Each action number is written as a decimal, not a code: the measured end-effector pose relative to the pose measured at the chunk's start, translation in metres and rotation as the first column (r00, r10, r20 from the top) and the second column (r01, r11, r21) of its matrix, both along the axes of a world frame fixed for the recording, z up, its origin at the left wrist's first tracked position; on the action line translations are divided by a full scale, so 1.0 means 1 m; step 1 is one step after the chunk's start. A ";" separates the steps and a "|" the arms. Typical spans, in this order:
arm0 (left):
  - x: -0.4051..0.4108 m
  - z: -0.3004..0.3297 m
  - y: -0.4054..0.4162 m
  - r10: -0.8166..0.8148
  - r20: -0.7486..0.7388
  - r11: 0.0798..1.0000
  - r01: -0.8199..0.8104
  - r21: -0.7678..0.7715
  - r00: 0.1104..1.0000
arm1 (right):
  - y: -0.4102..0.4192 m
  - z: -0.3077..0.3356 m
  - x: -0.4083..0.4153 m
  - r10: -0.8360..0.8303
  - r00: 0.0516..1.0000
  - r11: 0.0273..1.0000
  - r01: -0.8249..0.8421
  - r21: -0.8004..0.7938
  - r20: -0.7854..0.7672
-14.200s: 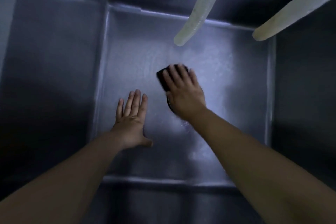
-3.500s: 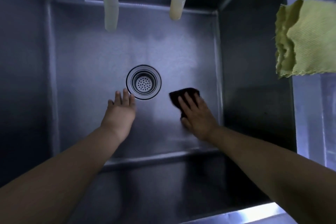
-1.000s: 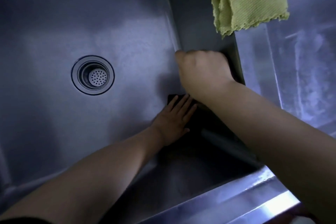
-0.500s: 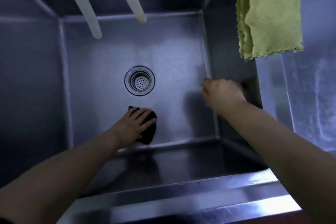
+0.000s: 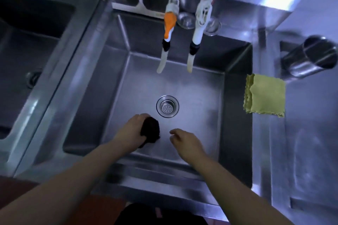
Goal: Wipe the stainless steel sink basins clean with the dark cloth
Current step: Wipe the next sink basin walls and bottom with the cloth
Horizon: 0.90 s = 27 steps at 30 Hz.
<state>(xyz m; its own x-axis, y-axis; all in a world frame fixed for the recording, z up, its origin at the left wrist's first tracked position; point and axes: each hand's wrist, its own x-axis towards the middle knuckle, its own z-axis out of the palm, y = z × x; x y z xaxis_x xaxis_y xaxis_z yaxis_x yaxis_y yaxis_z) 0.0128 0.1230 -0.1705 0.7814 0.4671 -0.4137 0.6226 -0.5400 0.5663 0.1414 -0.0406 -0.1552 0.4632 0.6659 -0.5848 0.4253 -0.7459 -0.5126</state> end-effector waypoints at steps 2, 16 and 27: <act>-0.011 0.026 -0.008 0.128 0.090 0.989 -0.121 -0.081 0.988 | 0.017 0.019 -0.014 -0.144 0.966 0.981 0.168 0.099 -0.212; -0.126 0.116 0.045 0.365 0.353 0.930 -0.320 -0.182 0.861 | 0.129 0.117 -0.133 -0.180 0.761 0.907 0.373 0.194 -0.624; -0.335 0.174 0.159 0.769 0.289 0.593 -0.466 -0.657 0.571 | 0.257 0.171 -0.320 0.036 0.871 0.889 0.196 0.414 -0.490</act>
<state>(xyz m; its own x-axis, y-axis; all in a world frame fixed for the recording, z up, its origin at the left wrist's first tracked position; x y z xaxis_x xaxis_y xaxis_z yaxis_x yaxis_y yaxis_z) -0.3223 0.2816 0.0034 0.5080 0.7783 -0.3691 0.2239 0.2944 0.9291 -0.1783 0.2160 0.0160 0.2706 0.8758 -0.3997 -0.0071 -0.4134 -0.9105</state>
